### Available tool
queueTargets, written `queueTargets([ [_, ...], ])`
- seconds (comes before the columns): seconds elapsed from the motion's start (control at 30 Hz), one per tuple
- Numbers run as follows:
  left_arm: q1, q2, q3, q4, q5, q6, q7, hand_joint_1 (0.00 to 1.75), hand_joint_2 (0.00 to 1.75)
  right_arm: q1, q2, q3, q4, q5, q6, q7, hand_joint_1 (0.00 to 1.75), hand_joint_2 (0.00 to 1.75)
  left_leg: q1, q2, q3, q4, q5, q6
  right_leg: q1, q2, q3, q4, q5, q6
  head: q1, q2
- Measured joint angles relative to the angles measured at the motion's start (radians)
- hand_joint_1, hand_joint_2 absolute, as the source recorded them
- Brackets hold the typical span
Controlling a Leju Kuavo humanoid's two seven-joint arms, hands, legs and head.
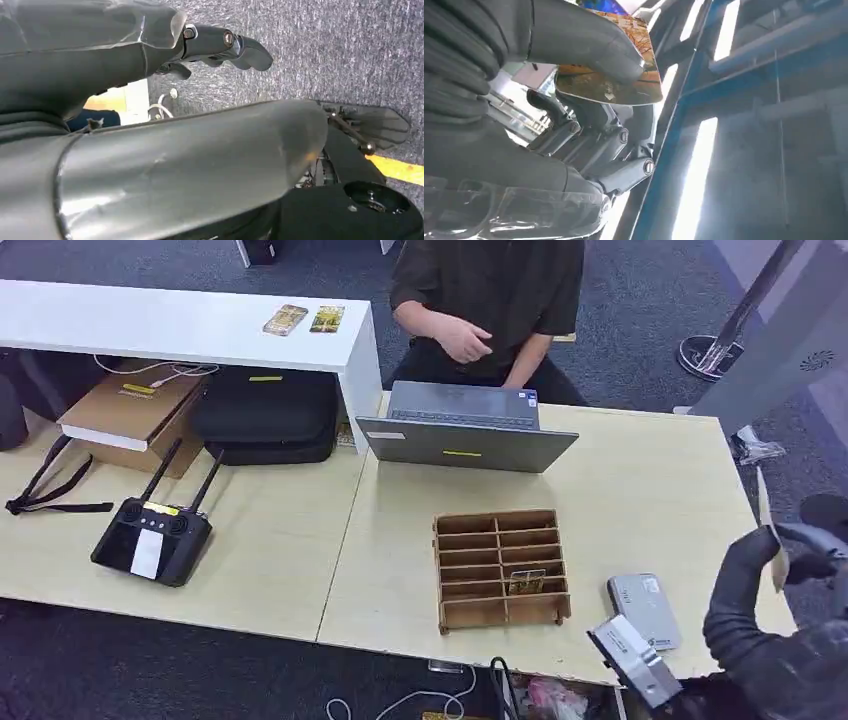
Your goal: Pass the card to the sensor for recognition and then transmit it.
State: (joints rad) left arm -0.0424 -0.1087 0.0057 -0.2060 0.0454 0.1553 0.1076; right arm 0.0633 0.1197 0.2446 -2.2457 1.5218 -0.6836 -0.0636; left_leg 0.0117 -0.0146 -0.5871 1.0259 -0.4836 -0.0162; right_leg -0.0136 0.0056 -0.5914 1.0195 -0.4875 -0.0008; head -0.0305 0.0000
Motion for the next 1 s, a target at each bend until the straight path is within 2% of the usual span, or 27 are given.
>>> queueTargets([
  [0.07,0.0,0.0,0.0,0.0,-0.003,-0.003,0.0,0.0,0.0,0.001,0.018,-0.02,-0.002,-0.054,0.0,-0.075,1.75,1.75,0.0,0.0,0.0,0.0,0.0,0.0,0.0,0.0,0.0,0.0,0.0,0.0,0.0,0.0],
  [0.1,0.0,-0.001,0.0,0.0,-0.008,-0.005,0.0,0.0,0.0,0.001,0.034,-0.034,-0.001,-0.095,0.0,-0.137,1.75,1.75,0.0,0.0,0.0,0.0,0.0,0.0,0.0,0.0,0.0,0.0,0.0,0.0,0.0,0.0],
  [0.2,-0.001,-0.002,-0.002,0.0,-0.031,-0.011,0.0,0.0,0.0,-0.004,0.112,-0.115,0.026,-0.273,0.001,-0.399,1.75,1.75,0.001,0.0,0.0,0.0,0.0,0.0,0.0,0.0,0.0,0.0,0.0,0.0,0.0,0.0],
  [0.23,-0.001,-0.003,-0.002,0.0,-0.04,-0.011,0.001,0.0,0.0,-0.009,0.132,-0.146,0.044,-0.298,0.001,-0.442,1.75,1.75,0.001,0.0,0.0,0.0,0.0,0.0,0.0,0.0,0.0,0.0,0.0,0.0,0.0,0.0],
  [0.3,-0.002,-0.003,-0.005,0.0,-0.061,-0.015,0.012,0.0,0.0,-0.041,0.147,-0.18,0.1,-0.281,0.001,-0.441,1.75,1.75,0.001,0.0,0.0,0.0,0.0,0.0,0.001,0.001,0.001,0.001,0.0,0.0,0.0,0.0],
  [0.4,-0.007,-0.003,-0.023,0.0,-0.084,-0.02,0.029,0.0,0.0,-0.119,0.149,-0.194,0.213,-0.215,0.002,-0.377,1.75,1.75,0.0,0.001,0.0,0.0,0.0,0.0,0.0,0.001,0.001,0.001,0.0,0.0,0.0,0.0],
  [0.57,-0.022,-0.007,-0.061,0.0,-0.1,-0.032,0.061,0.0,0.0,-0.333,0.152,-0.173,0.451,-0.107,0.005,-0.157,1.75,1.75,0.0,0.002,0.003,0.0,0.002,-0.002,0.0,0.002,0.002,0.001,0.002,-0.001,0.0,0.0],
  [0.67,-0.032,-0.008,-0.079,0.0,-0.114,-0.044,0.072,0.0,0.0,-0.453,0.152,-0.142,0.609,-0.066,0.004,-0.089,1.75,1.75,0.0,0.001,0.002,0.0,0.003,-0.002,0.0,0.002,0.002,0.002,0.003,-0.001,0.0,0.0],
  [0.73,-0.037,-0.008,-0.091,0.0,-0.135,-0.057,0.085,0.0,0.0,-0.546,0.152,-0.117,0.738,-0.019,0.004,-0.012,1.75,1.75,0.0,0.002,0.003,0.0,0.003,-0.002,0.0,0.003,0.002,0.003,0.003,-0.001,0.0,0.0],
  [0.87,-0.044,-0.008,-0.11,0.0,-0.155,-0.067,0.099,0.0,0.0,-0.688,0.152,-0.077,0.953,0.03,0.008,0.052,1.75,1.75,0.001,0.001,0.002,0.0,0.003,-0.002,0.0,0.002,0.001,0.003,0.002,-0.001,0.0,0.0],
  [0.9,-0.046,-0.008,-0.114,0.0,-0.163,-0.071,0.106,0.0,0.0,-0.726,0.152,-0.066,1.013,0.038,0.03,0.083,1.75,1.75,0.001,0.001,0.002,0.0,0.003,-0.002,0.0,0.003,0.001,0.004,0.002,-0.001,0.0,0.0],
  [0.97,-0.052,-0.007,-0.127,0.0,-0.179,-0.074,0.118,0.0,0.0,-0.838,0.148,-0.008,1.182,0.044,0.116,0.193,1.75,1.75,0.0,0.003,0.002,0.0,0.003,-0.003,0.0,0.005,-0.001,0.004,0.003,-0.001,0.0,0.0],
  [1.0,-0.057,-0.007,-0.129,0.0,-0.18,-0.074,0.122,0.0,0.0,-0.887,0.148,0.021,1.262,0.046,0.134,0.206,1.75,1.75,0.0,0.003,0.001,0.0,0.004,-0.003,0.0,0.005,-0.001,0.004,0.003,-0.001,0.0,0.0],
])
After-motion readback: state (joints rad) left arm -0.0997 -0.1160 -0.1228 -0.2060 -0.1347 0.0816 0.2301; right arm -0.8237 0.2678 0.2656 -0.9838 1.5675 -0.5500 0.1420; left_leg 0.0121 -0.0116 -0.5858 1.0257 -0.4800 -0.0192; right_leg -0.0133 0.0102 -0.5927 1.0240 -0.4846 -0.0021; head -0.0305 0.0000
